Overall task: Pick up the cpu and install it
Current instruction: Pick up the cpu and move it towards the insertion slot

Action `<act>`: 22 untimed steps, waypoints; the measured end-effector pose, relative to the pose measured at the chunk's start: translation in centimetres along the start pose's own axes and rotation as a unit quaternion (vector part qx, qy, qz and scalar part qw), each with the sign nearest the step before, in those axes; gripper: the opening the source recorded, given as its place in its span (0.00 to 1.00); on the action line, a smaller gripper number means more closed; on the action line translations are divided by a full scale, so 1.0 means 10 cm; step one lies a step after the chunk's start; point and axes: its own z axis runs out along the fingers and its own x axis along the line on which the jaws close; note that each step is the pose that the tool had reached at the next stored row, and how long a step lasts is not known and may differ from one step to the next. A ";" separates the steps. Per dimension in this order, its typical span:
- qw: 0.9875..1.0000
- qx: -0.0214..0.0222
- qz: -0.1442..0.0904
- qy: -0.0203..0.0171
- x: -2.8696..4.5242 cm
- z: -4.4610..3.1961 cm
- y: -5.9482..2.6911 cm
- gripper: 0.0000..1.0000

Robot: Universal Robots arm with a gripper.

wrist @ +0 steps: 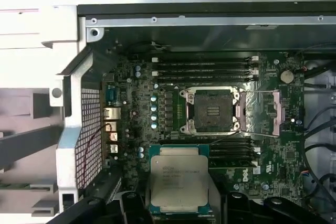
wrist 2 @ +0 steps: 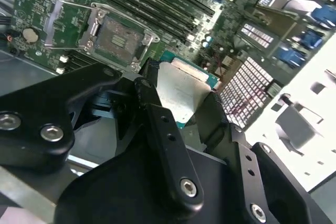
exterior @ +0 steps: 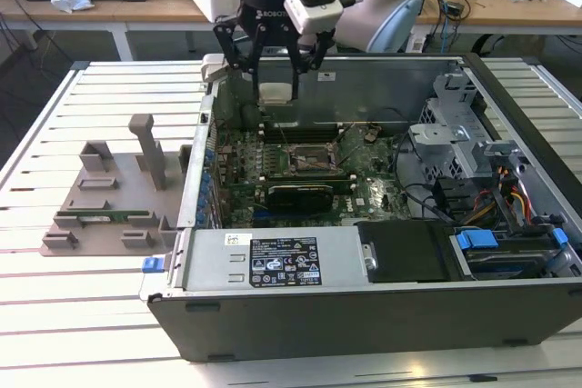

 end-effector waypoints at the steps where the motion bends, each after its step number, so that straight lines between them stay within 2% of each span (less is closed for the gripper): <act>1: 1.000 0.000 0.000 0.000 -0.039 0.019 0.005 0.53; 5: 1.000 0.000 0.000 0.001 -0.119 0.060 0.016 0.53; 6: 1.000 0.000 0.000 0.001 -0.170 0.088 0.023 0.53; 15: 1.000 0.001 0.000 0.002 -0.355 0.203 0.047 0.53; 22: 1.000 0.001 0.000 0.003 -0.457 0.294 0.064 0.53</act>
